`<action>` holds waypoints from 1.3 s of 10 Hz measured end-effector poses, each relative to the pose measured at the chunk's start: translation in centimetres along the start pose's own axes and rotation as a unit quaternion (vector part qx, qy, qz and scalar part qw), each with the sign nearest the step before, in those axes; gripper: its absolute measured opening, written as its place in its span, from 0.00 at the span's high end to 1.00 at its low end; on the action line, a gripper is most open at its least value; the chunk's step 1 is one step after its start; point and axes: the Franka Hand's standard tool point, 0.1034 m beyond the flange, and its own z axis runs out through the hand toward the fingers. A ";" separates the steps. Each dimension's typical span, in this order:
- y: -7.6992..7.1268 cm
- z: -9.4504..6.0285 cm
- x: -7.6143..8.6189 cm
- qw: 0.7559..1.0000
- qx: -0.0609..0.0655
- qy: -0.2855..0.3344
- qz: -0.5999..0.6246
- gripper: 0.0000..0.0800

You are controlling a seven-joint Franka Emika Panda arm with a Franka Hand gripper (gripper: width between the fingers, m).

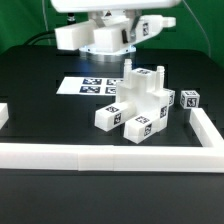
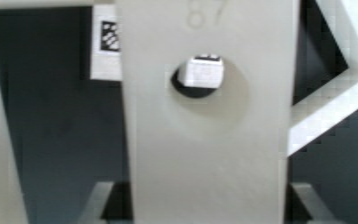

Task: Assemble chair

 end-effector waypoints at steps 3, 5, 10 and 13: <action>0.2 0.3 0.0 1.000 -0.001 -0.002 -0.007 0.64; -0.1 1.2 -0.9 0.999 -0.009 -0.004 0.040 0.64; -0.9 1.7 -1.7 0.999 -0.019 -0.008 0.050 0.64; -1.9 3.2 -3.2 0.996 -0.022 0.002 0.086 0.64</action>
Offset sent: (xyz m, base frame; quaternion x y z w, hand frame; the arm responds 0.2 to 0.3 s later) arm 0.0000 0.0000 0.0000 0.0000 0.0000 0.0000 1.0000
